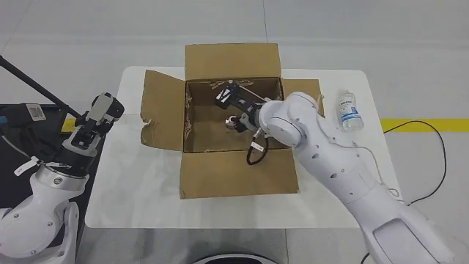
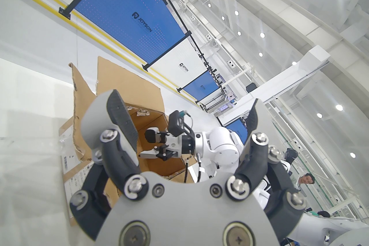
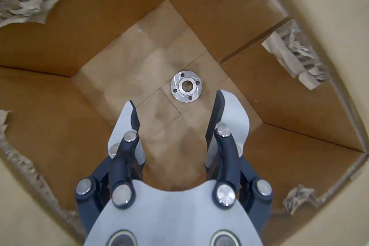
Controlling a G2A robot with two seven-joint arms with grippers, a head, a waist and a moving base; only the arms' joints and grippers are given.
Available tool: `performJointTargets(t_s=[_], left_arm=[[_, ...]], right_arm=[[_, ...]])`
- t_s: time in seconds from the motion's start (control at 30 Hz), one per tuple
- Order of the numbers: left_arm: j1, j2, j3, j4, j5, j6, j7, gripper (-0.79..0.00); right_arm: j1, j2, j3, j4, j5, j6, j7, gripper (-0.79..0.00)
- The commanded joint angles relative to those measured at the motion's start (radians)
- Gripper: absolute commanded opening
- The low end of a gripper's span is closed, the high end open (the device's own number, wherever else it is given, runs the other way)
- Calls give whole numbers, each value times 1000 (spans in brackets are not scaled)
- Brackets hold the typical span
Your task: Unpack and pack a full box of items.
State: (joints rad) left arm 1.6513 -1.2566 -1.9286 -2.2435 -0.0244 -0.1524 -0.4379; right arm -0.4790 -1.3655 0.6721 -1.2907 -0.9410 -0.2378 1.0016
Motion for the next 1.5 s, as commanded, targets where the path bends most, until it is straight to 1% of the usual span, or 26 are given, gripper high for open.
performJointTargets(t_s=[0.0, 0.1, 0.23, 0.33, 0.37, 0.43, 0.5, 0.53, 0.73, 1.0, 1.13, 1.17, 1.2, 1.23, 1.37, 1.4, 1.43, 1.47], left_arm=[[0, 0, 0, 0, 0, 0, 0, 0], [0, 0, 0, 0, 0, 0, 0, 0], [0, 0, 0, 0, 0, 0, 0, 0], [0, 0, 0, 0, 0, 0, 0, 0], [0, 0, 0, 0, 0, 0, 0, 0], [0, 0, 0, 0, 0, 0, 0, 0], [0, 0, 0, 0, 0, 0, 0, 0], [0, 0, 0, 0, 0, 0, 0, 0], [0, 0, 0, 0, 0, 0, 0, 0], [0, 0, 0, 0, 0, 0, 0, 0], [0, 0, 0, 0, 0, 0, 0, 0], [0, 0, 0, 0, 0, 0, 0, 0], [0, 0, 0, 0, 0, 0, 0, 0], [0, 0, 0, 0, 0, 0, 0, 0], [0, 0, 0, 0, 0, 0, 0, 0], [0, 0, 0, 0, 0, 0, 0, 0], [0, 0, 0, 0, 0, 0, 0, 0], [0, 0, 0, 0, 0, 0, 0, 0]], right_arm=[[33, -26, -45, 91, 5, 19, -14, -160], [70, -66, -96, 197, 20, 41, -38, -154], [107, -111, -133, 320, 64, 33, -78, -169], [129, -142, -152, 397, 85, 25, -108, -225], [136, -151, -157, 419, 91, 21, -116, -265], [148, -168, -167, 458, 96, 14, -128, -311], [159, -184, -176, 492, 101, 9, -135, -385], [165, -191, -181, 506, 99, 8, -138, -394], [186, -230, -197, 578, 102, -9, -151, -413], [203, -268, -206, 657, 100, -33, -160, -428], [212, -285, -209, 688, 96, -44, -162, -471], [214, -288, -209, 695, 94, -46, -164, -489], [215, -292, -210, 701, 93, -49, -164, -542], [217, -295, -210, 708, 91, -52, -165, -616], [222, -308, -210, 733, 86, -62, -166, -656], [223, -311, -210, 739, 83, -63, -167, -730], [224, -314, -210, 745, 82, -66, -167, -785], [226, -316, -208, 751, 82, -67, -169, -785]])
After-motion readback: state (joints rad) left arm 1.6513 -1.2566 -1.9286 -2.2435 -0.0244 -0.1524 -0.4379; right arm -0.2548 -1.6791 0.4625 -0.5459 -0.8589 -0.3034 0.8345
